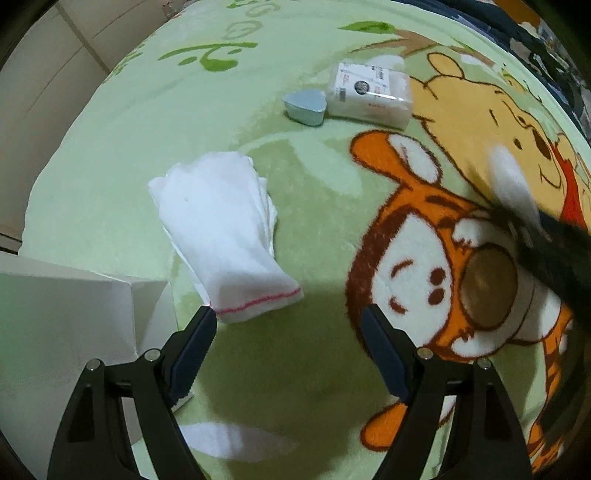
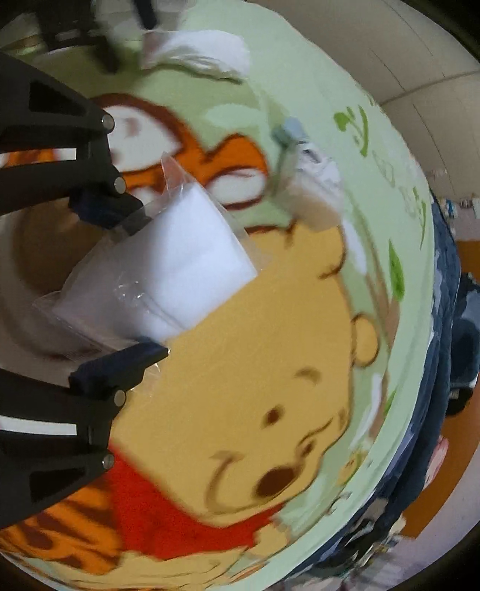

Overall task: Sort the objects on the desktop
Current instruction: 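Grasp the white sock with the left tool while the right tool grasps the plastic-wrapped pack, then carry the white sock and wrapped pack over the white box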

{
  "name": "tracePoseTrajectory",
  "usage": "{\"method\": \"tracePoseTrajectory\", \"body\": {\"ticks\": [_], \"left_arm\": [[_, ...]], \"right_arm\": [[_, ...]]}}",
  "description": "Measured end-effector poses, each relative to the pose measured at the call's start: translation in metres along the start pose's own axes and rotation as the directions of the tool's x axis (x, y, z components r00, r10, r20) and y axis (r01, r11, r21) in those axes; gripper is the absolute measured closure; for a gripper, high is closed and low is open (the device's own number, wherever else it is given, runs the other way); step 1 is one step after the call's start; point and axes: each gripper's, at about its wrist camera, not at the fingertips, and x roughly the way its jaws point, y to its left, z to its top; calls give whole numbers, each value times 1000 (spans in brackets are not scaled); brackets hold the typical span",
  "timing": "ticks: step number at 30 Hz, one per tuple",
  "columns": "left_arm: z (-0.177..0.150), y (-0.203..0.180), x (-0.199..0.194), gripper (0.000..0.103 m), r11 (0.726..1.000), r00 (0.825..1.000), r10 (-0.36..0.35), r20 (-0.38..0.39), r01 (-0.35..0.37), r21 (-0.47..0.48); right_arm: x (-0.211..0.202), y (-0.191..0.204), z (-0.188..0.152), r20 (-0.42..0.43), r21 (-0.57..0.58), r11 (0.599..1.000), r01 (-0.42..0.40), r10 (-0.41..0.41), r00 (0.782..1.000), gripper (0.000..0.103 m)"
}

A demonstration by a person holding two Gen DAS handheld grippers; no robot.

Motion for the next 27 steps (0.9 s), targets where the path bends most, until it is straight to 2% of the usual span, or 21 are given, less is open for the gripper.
{"method": "tracePoseTrajectory", "body": {"ticks": [5,11,13,14,15,17,20,22,25,26,27], "left_arm": [[16,4,12,21,999,1000,5,-2,-5,-39],[34,15,49,22,994,999,17,-38,-21,-105],[32,16,53,30,993,1000,12,-14,-14,-113],[30,13,51,44,995,1000,14,4,-13,-100],[29,9,47,67,997,1000,17,21,-16,-70],[24,-1,41,92,999,998,32,45,-32,5],[13,-5,31,93,998,997,27,66,-30,46],[2,-7,23,93,997,997,11,77,-17,72],[-20,-15,11,93,992,996,-9,89,-3,127],[-30,-17,8,93,990,996,-19,87,6,142],[-39,-19,5,93,988,996,-28,85,14,155]], "right_arm": [[-16,-8,-44,-30,62,998,-12,14,999,45],[-13,2,-55,-49,38,999,-16,17,999,43],[-7,2,-52,-69,29,1000,-3,5,998,43],[-5,2,-51,-75,25,1000,4,-2,997,42],[-3,3,-50,-83,22,1000,17,-15,996,41],[3,6,-50,-104,6,999,52,-51,993,37],[9,15,-53,-119,-30,994,107,-110,987,33],[8,17,-55,-110,-13,992,127,-128,986,33],[2,14,-59,-83,34,996,84,-81,993,33],[-1,13,-61,-73,53,997,62,-58,996,37],[-4,12,-63,-62,71,997,41,-37,997,51]]}}
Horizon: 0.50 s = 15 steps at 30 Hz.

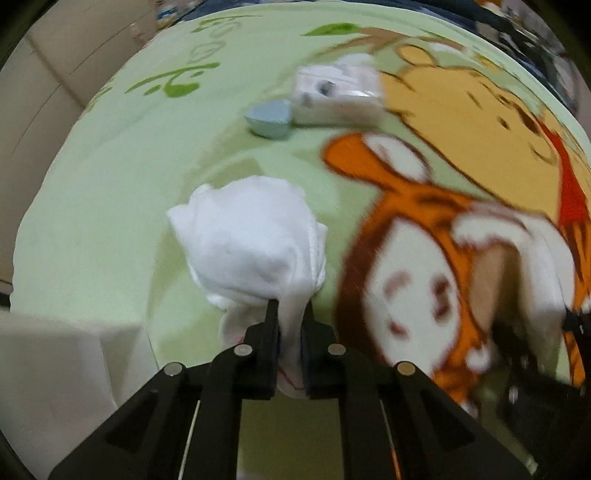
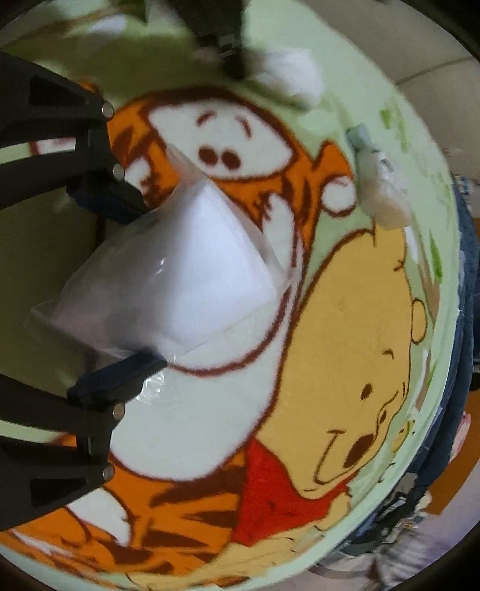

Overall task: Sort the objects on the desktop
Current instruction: 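Carry the white sock and wrapped pack over the white box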

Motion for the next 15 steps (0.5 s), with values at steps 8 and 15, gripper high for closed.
{"method": "tracePoseTrajectory", "body": {"ticks": [8,15], "left_arm": [[-71,-22,-30,93,995,998,-62,-28,64,72],[-133,-34,-44,93,988,997,-46,-60,54,144]], "right_arm": [[-33,4,-34,17,89,993,-82,81,997,65],[-55,21,-92,-18,141,986,-88,92,996,65]]}}
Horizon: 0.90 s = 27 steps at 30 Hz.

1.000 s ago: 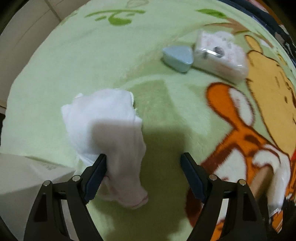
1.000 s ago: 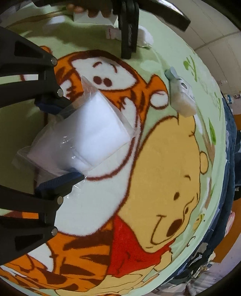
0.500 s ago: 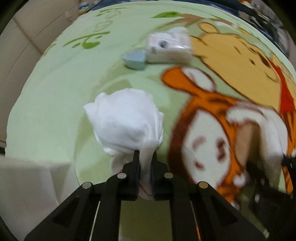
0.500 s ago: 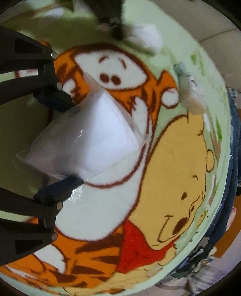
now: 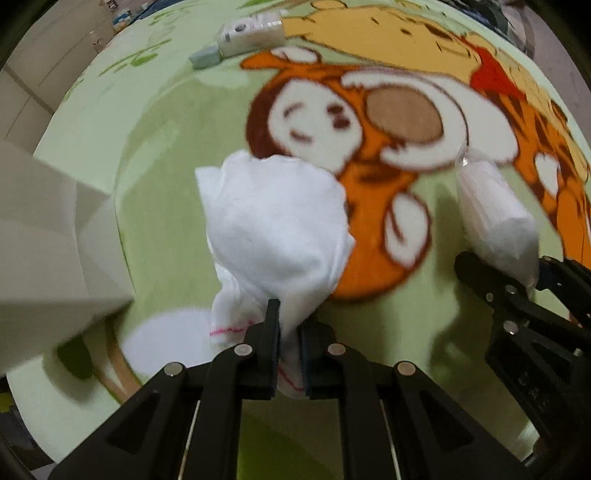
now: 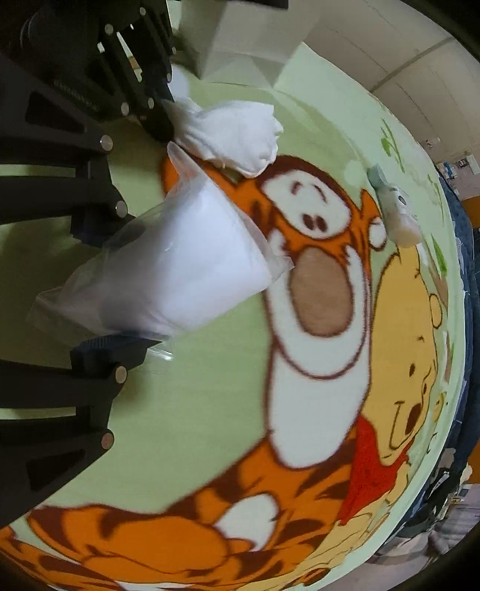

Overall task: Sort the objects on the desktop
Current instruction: 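Carry the white sock and wrapped pack over the white box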

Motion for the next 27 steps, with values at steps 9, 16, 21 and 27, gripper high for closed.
{"method": "tracePoseTrajectory", "body": {"ticks": [9,16,21,27], "left_arm": [[-4,13,-72,93,1000,996,-17,85,19,-15],[60,58,-133,93,999,980,-37,196,41,-20],[61,99,-189,93,996,964,-17,266,39,-79],[32,181,-237,93,980,954,40,298,22,-200]], "right_arm": [[-53,7,-3,50,48,999,-20,17,999,65],[-118,39,10,137,52,998,-39,32,990,65],[-168,85,23,211,9,997,-80,77,974,65],[-209,157,32,266,-70,986,-149,162,950,65]]}}
